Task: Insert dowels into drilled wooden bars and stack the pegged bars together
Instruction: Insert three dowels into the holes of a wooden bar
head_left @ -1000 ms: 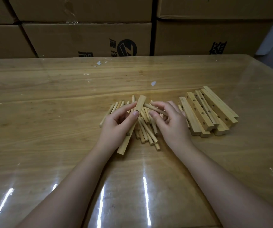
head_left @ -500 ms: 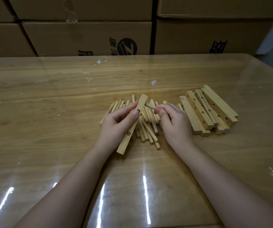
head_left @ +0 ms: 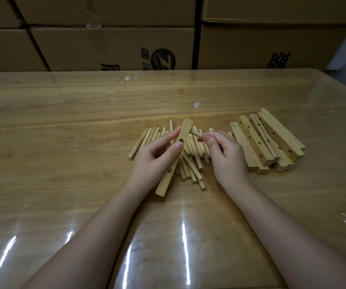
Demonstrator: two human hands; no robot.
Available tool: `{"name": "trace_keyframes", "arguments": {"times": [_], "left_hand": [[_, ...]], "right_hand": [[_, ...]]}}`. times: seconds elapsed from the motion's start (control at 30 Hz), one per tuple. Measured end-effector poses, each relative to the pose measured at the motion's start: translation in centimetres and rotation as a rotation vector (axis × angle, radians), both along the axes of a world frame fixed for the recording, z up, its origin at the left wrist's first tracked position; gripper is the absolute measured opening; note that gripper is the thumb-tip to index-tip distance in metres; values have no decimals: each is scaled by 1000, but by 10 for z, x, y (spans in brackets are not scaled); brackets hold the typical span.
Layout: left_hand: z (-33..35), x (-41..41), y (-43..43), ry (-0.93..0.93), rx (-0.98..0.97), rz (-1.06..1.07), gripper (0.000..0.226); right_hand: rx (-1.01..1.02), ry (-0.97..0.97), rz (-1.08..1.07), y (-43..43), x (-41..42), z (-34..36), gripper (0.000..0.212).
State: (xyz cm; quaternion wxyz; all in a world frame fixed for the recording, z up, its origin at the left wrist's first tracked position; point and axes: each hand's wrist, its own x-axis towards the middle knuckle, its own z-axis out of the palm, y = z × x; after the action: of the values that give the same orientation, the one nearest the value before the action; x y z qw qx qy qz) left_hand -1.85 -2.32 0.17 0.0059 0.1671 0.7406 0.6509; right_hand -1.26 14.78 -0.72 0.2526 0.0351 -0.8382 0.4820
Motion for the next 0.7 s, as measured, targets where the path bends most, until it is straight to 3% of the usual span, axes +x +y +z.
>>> {"name": "trace_keyframes", "arguments": {"times": [0.13,0.23,0.37,0.57,0.7], "left_hand": [[-4,-7,-4,-47,13,-83,50],[-3,-11,-6,-114,150,-45,50],[-2,-13,-8,-197,348,63,51],[-2,-17,-7,-210,444,168,29],[-1,-16,-9,-227,516,140,29]], "right_hand": [[-4,25,-45,-1,0,0,23],[-59,-9,-86,-2,-2,3,39],[-102,39,-110,-3,3,4,38],[564,-47,97,-14,8,2,37],[703,-152,141,-15,7,-1,47]]}}
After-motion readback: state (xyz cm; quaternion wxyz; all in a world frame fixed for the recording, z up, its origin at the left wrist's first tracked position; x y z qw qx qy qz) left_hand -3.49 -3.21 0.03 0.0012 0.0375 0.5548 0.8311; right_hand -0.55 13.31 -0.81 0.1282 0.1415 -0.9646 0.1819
